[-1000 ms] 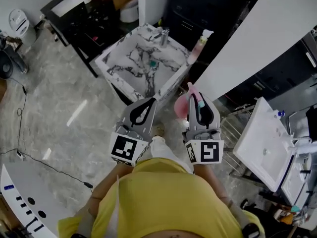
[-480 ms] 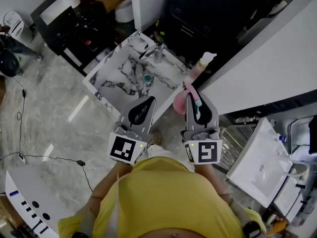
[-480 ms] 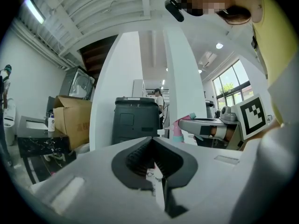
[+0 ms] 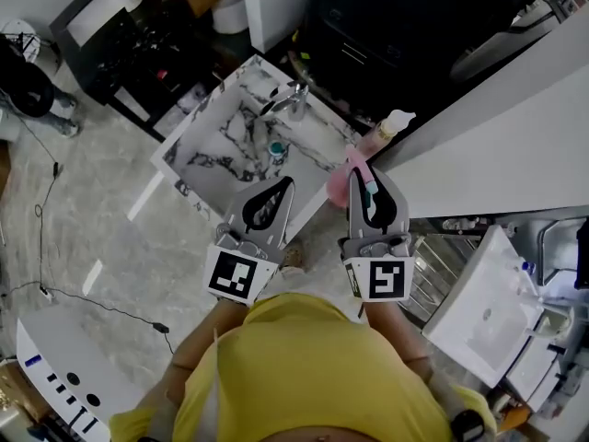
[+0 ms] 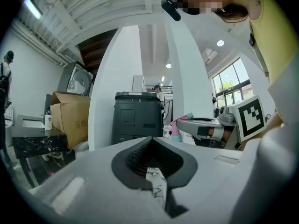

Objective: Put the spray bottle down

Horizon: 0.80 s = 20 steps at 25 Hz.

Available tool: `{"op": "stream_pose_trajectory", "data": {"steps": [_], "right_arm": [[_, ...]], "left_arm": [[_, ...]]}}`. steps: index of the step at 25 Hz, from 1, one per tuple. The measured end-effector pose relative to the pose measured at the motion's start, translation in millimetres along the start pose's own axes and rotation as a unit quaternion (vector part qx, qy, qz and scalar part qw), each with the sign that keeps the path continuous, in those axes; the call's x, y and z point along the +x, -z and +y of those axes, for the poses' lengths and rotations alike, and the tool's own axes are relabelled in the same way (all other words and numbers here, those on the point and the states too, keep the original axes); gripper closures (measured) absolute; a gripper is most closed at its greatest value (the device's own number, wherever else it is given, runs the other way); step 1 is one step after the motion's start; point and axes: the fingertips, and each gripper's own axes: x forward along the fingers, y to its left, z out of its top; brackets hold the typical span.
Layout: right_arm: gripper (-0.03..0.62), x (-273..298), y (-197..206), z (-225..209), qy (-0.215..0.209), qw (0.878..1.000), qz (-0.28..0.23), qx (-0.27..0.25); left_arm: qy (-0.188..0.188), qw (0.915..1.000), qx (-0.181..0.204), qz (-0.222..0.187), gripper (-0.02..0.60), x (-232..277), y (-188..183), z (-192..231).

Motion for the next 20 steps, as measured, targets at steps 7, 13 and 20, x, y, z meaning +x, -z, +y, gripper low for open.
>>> {"op": "stream_pose_trajectory", "data": {"steps": [7, 13, 20], "right_arm": [[0.531, 24, 3, 2, 0.026, 1.000, -0.003, -0.002], [0.530, 56, 20, -3, 0.046, 0.999, -0.009, -0.009], [0.530, 92, 54, -7, 0.060, 0.998, -0.009, -0.007]], "left_arm": [[0.032, 0.9995, -0.004, 0.006, 0.581, 12, 0, 16], [0.052, 0.9985, -0.007, 0.016, 0.581, 31, 15, 31], [0.055, 0.9977, -0.017, 0.034, 0.581, 52, 41, 49]]}}
